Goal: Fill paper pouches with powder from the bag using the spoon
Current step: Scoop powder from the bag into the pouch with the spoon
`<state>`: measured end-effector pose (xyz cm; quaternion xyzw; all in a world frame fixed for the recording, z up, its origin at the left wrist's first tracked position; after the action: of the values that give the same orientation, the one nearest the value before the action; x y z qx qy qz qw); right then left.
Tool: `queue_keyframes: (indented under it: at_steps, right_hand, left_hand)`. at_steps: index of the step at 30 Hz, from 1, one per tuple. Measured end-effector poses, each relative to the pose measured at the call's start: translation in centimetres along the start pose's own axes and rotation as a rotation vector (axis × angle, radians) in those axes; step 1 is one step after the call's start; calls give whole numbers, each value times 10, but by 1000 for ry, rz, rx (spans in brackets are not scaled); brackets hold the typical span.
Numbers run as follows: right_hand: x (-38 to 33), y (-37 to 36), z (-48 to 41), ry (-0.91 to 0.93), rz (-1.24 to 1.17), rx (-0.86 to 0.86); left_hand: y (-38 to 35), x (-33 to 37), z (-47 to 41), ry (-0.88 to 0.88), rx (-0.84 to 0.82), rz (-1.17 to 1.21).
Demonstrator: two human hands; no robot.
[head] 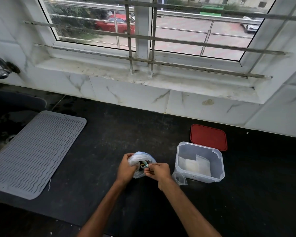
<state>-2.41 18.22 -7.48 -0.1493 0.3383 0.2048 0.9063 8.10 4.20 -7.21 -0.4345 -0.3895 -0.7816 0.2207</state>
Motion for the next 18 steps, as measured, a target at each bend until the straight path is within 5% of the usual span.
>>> queue_keyframes:
  at_steps: [9, 15, 18]
  right_hand:
    - [-17, 10, 27, -3, -48, -91]
    - [-36, 47, 62, 1, -61, -156]
    - [-52, 83, 76, 61, -44, -132]
  left_hand:
    - [15, 19, 12, -83, -1, 9]
    - [46, 74, 65, -414, 451, -39]
    - [6, 90, 89, -511, 306, -23]
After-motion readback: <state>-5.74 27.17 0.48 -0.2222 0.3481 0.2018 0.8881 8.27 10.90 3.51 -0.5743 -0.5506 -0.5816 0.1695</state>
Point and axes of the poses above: each hand's wrist, its own z-axis away from the middle knuckle, its own y-axis out of the back of the hand, x = y × z, the point moved 10 cm from there along -z, towards the middle knuckle, and after that the axes turned 9 degrees about -z, right-handed, at the moved point
